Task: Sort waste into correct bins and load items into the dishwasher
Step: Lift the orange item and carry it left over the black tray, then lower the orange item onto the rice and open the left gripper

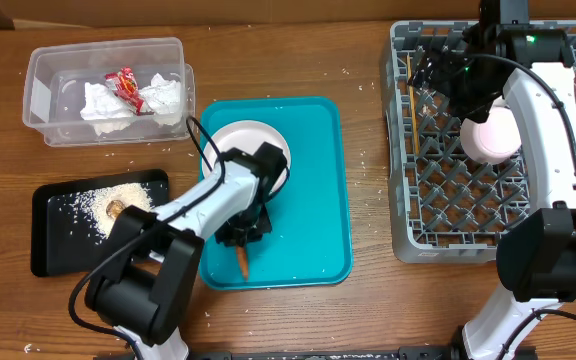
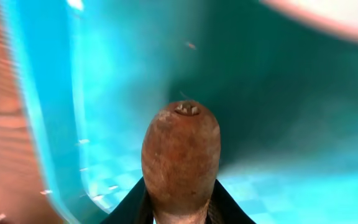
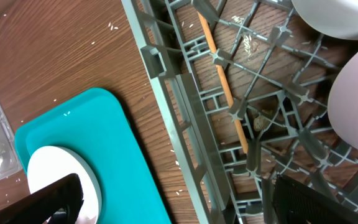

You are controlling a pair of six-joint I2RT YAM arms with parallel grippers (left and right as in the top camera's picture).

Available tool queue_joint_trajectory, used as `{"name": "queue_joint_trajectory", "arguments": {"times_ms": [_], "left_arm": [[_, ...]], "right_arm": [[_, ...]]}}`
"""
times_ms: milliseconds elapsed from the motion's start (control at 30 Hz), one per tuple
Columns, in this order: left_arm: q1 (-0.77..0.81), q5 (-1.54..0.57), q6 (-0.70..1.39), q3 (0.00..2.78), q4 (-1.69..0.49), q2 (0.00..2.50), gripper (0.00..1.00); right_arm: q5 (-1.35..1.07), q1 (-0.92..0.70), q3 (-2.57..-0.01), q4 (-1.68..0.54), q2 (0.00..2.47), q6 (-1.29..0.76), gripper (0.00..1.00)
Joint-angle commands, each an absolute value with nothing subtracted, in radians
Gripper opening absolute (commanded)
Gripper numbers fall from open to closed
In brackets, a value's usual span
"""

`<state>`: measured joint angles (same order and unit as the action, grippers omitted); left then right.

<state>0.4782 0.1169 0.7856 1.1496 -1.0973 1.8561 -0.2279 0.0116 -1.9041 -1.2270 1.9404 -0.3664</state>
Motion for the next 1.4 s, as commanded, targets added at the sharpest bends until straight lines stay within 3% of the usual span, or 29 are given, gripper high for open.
{"name": "queue_joint_trajectory", "arguments": {"times_ms": [0,267,733,867,1100,1367], "left_arm": [[0.446,0.181,0.782,1.268,-1.157,1.862,0.23],[0.279,0.333,0.794,1.501,-1.346,1.862,0.20],[-0.124,0.289,0.846,1.506,-1.213,1.863,0.18],[-0.167,0.232,0.849,1.470,-1.147,1.863,0.19],[-0.180,0.227,1.040,1.328,-0.987,1.863,0.19],[-0.203,0.228,1.116,1.292,-0.966,1.863,0.20]], "right_arm": [[-0.221,0.014,-1.925,-1.224,1.924,-0.371,1.00],[-0.221,0.014,-1.925,-1.224,1.924,-0.371,1.00],[-0.221,0.014,-1.925,-1.224,1.924,-0.371,1.00],[-0.221,0.014,-1.925,-1.224,1.924,-0.371,1.00],[-0.221,0.014,-1.925,-1.224,1.924,-0.371,1.00],[-0.221,0.014,-1.925,-1.224,1.924,-0.371,1.00]]}}
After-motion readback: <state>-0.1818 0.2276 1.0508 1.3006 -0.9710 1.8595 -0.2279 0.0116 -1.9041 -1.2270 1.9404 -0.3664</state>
